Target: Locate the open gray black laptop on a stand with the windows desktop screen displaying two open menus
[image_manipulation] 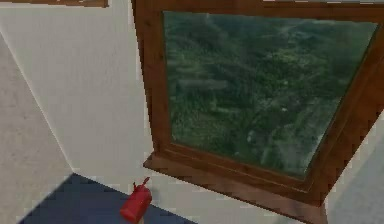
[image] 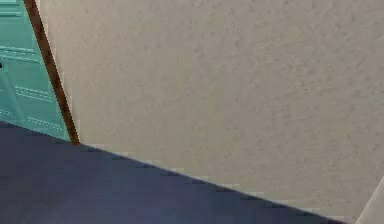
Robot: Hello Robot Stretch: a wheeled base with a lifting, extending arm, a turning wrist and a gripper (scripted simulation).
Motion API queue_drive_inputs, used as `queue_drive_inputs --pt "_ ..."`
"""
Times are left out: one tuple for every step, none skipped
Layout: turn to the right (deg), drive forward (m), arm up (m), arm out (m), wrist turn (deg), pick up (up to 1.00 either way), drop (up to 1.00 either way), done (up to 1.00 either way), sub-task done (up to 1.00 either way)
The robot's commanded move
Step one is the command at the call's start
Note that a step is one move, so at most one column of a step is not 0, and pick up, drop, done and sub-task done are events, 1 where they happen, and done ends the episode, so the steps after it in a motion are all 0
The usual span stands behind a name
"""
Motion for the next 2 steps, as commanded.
queue_drive_inputs --pt "3.0 0.0 0.0 0.0 0.0 0.0 0.0 0.0 0.0" --pt "0.0 0.2 0.0 0.0 0.0 0.0 0.0 0.0 0.0"
